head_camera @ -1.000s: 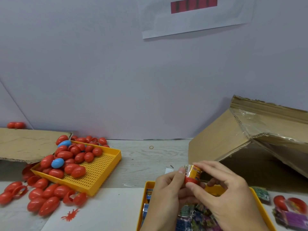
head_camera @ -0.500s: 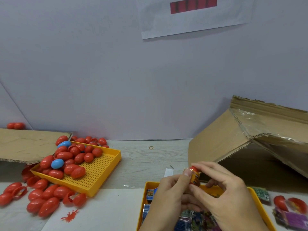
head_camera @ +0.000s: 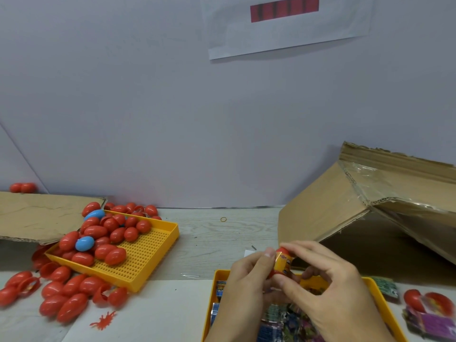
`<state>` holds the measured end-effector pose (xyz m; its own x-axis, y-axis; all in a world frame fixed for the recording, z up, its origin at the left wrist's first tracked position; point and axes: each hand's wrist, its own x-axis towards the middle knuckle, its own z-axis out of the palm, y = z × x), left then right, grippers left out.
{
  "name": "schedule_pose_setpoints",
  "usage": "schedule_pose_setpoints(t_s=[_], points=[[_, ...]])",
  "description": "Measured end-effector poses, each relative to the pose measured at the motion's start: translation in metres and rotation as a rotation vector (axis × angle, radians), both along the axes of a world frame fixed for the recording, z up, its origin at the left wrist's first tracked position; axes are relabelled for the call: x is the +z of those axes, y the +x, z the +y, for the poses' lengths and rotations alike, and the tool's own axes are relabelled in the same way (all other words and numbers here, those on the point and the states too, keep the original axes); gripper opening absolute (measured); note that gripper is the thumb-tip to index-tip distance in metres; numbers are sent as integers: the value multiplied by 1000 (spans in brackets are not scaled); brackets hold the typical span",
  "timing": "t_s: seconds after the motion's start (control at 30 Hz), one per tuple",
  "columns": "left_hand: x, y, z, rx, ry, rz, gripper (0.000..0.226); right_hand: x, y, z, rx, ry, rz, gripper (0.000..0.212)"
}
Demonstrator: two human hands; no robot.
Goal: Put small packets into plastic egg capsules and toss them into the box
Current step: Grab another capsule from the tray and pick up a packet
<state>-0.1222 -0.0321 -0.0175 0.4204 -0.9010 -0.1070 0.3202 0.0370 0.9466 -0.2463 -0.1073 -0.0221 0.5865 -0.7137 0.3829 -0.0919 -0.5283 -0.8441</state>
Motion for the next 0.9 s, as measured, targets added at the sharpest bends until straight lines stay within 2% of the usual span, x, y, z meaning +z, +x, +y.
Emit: schedule_pose_setpoints(t_s=[0.27,0.37,0.47,0.53,0.6,0.77,0.83,0.9], points=[[6,-2,1,39,29,91,35,0,2,4,-74,-65,23,48],[8,-4,-1,115,22,34,29,-2,2,3,-122,-110,30,48],[9,-4,0,158,23,-86,12,-1,2,4,-119,-151,41,50],[12,-3,2,176,57,-84,21,1,3,6,-102,-134,23,44],[18,-1,5,203,52,7,26,4,3,6,-102,-84,-31,41],[33,3,12,192,-55,380,37,6,-1,4,-141,22,-136,37],[38,4,12,158,-69,428,44,6,-1,3,-148,39,-126,29],[45,5,8,144,-32,395,44,6,-1,3,-151,49,-114,25]])
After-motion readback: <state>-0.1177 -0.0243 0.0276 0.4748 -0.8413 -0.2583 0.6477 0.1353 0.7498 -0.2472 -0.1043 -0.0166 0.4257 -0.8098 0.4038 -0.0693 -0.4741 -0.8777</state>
